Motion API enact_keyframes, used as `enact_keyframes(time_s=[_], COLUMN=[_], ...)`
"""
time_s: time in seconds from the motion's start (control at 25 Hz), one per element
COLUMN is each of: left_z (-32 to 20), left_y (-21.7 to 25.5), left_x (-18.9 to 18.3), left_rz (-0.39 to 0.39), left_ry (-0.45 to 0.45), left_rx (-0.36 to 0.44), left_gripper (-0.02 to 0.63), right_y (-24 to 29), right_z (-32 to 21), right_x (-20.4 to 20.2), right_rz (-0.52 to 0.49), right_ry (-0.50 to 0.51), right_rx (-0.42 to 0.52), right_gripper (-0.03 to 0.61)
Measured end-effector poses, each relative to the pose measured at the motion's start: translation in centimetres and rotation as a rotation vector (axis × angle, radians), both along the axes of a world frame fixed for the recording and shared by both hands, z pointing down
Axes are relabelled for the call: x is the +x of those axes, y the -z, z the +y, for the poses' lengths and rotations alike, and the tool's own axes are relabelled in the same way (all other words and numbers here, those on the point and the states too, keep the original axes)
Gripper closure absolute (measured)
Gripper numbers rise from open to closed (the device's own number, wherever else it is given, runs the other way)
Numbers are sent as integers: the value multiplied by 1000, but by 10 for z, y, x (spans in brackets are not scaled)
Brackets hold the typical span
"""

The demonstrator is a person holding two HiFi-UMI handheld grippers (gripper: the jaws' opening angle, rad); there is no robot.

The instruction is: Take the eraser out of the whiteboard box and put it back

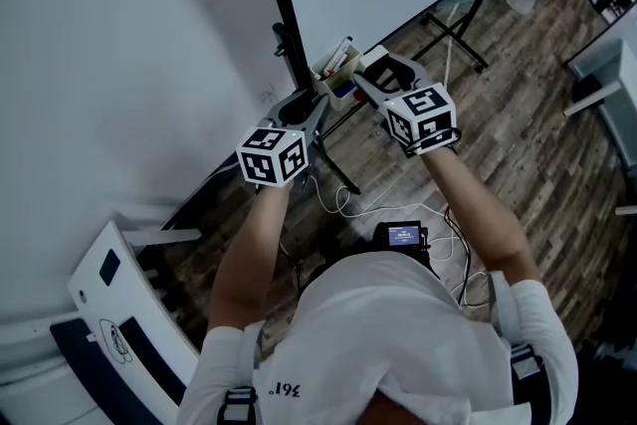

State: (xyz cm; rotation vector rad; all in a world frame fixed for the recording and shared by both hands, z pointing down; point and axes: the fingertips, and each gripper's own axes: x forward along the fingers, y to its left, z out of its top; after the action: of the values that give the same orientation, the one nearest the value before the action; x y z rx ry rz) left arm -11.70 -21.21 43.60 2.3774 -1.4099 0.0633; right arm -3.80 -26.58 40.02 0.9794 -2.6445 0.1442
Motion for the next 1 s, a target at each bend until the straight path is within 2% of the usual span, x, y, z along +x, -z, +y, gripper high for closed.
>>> enact_keyframes(time_s=[0.24,0.72,1.0], left_z=[8,34,45], left_y=[18,32,43], left_x=[5,17,19], left_rz=[6,83,94], left_ry=[4,8,4], left_rx=[29,50,73], left_gripper=[486,486,486], right_y=[12,29,34], right_z=[7,21,27], right_x=[5,29,42], right_rz=[-26,-77,-100], right_ry=[-5,-45,-58], right_rx=[15,28,30], right_gripper=[310,310,310])
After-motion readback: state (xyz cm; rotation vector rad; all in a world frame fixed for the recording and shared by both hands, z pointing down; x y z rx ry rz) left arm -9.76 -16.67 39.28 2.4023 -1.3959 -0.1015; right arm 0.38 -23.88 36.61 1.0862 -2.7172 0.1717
